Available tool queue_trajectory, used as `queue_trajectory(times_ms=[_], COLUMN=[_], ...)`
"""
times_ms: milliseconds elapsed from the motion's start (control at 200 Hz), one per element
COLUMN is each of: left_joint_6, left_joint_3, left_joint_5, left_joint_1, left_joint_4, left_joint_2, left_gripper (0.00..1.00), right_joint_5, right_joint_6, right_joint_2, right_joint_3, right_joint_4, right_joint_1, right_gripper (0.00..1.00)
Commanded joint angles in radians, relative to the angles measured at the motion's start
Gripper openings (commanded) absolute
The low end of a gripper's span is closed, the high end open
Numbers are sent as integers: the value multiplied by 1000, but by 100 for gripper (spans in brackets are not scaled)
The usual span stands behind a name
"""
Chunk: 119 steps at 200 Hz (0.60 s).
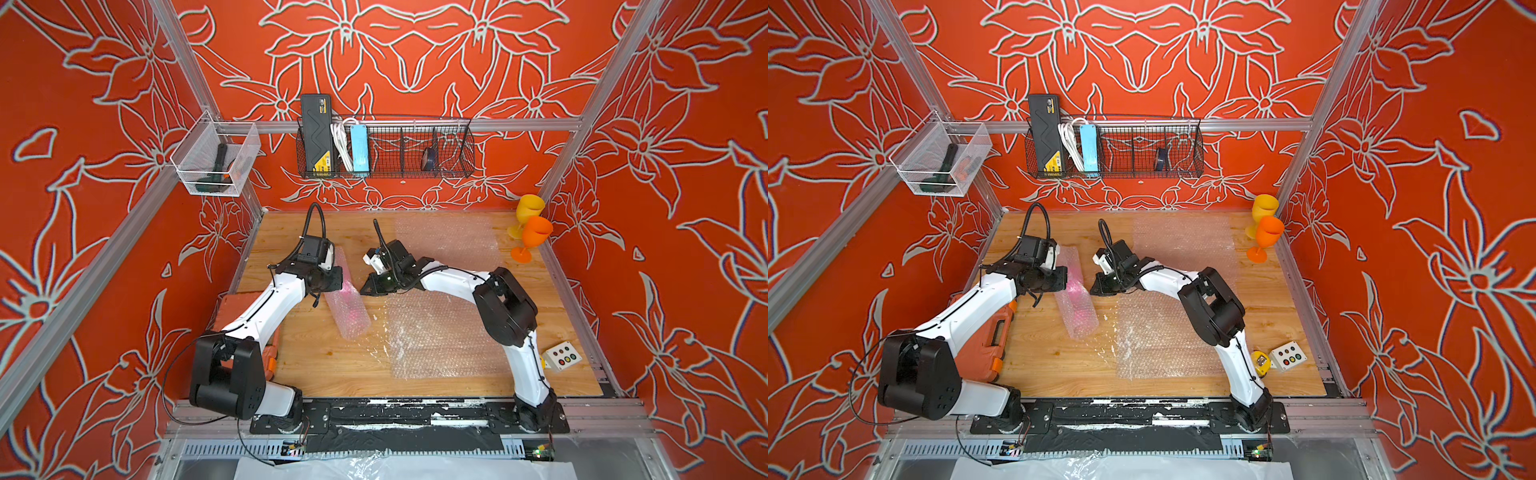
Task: Unpack wine glasses from bubble wrap
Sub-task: Unwrap the bubble wrap at the center of the board.
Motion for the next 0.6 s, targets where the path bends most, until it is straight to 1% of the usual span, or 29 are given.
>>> queue_trajectory(times_ms=[0,60,90,100,160,240,320,440,590], left_joint_6=[21,20,22,22,24,26,24,23,25], left_joint_3=[21,22,22,23,25,22,13,11,22], left_joint_5=[38,51,57,61,77,92,99,105,105], left_joint_1=[5,4,4,4,5,5,5,4,4], left_joint_4=[6,9,10,10,8,9,14,17,9], left_joint_2=[6,7,9,10,14,16,15,17,15], left_gripper=[0,0,0,0,0,0,0,0,0], right_joint_5=[-10,-20,-26,-27,-32,-22,-26,-66,-76], right_joint_6=[15,17,20,20,18,12,0,6,-3], right_joint_2=[2,6,6,4,2,-3,8,72,120], right_joint_3=[23,23,23,23,28,47,94,184,230], right_joint_4=[32,39,43,45,49,48,28,-9,-41], right_joint_1=[2,2,2,2,2,2,2,6,14], right_gripper=[1,0,2,3,16,25,29,33,38])
